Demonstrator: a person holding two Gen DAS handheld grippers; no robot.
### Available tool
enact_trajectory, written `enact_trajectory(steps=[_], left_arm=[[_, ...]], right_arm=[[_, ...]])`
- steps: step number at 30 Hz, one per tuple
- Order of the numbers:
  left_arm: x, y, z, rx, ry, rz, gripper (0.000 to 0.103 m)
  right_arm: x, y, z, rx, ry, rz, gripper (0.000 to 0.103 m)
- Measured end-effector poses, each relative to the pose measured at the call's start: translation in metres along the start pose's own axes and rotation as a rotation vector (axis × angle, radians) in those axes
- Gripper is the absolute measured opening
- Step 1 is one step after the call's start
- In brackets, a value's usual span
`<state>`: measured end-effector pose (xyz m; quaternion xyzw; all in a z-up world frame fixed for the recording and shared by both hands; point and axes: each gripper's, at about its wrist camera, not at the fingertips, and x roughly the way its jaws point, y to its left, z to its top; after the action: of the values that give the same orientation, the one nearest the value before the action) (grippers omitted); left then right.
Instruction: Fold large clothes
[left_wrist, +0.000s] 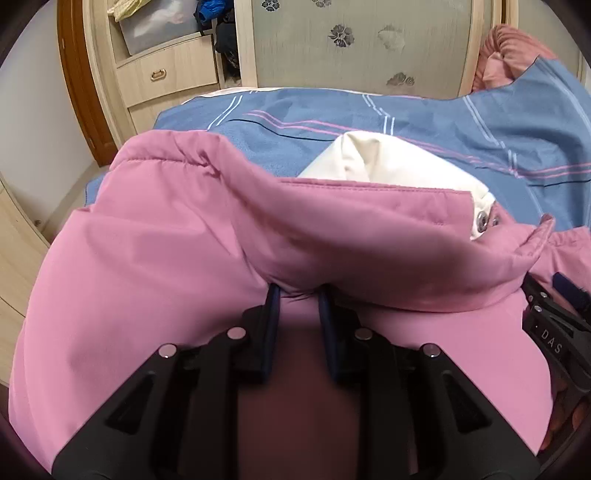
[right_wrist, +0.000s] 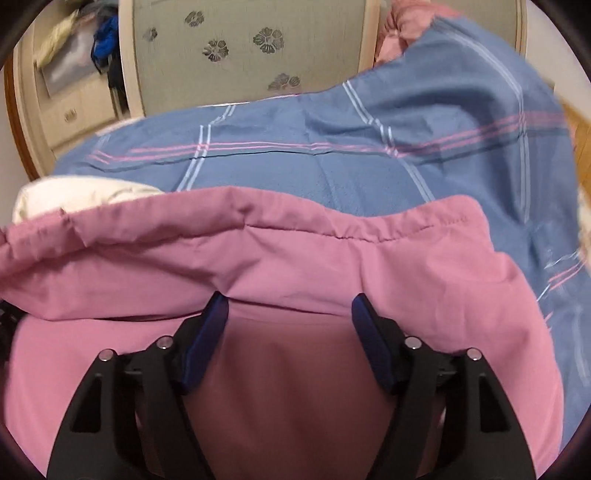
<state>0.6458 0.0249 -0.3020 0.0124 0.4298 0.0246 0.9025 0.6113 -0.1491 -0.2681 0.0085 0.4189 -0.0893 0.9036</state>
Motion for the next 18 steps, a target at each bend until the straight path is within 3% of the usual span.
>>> enact_trajectory(steps=[8,11,13,14,16,18], left_arm=[[0.002,0.001,-0.001,-0.008,-0.001,0.002,0.025],[-0.021,-0.005,0.001,0.047,-0.033,0.03,0.024],[-0.064,0.002,0.002,0.032,-0.113,-0.006,0.047],[-0.089,0.004,0.0,0.033,-0.194,-0.013,0.063],[-0.114,0.006,-0.002,0.069,-0.265,0.054,0.067],[-0.109,0.015,-0.001,0.081,-0.238,0.141,0.064]], right_arm=[[0.013,-0.015,0.003,0.024,-0.009,0.013,0.075],[0.011,-0.017,0.01,0.005,0.02,0.026,0.078],[-0.011,-0.031,0.021,-0.028,0.037,0.062,0.078],[-0.033,-0.045,0.024,-0.039,-0.012,0.026,0.078],[-0.064,-0.074,0.019,-0.018,-0.086,-0.06,0.078],[-0.07,-0.104,0.009,0.028,-0.075,-0.075,0.078]])
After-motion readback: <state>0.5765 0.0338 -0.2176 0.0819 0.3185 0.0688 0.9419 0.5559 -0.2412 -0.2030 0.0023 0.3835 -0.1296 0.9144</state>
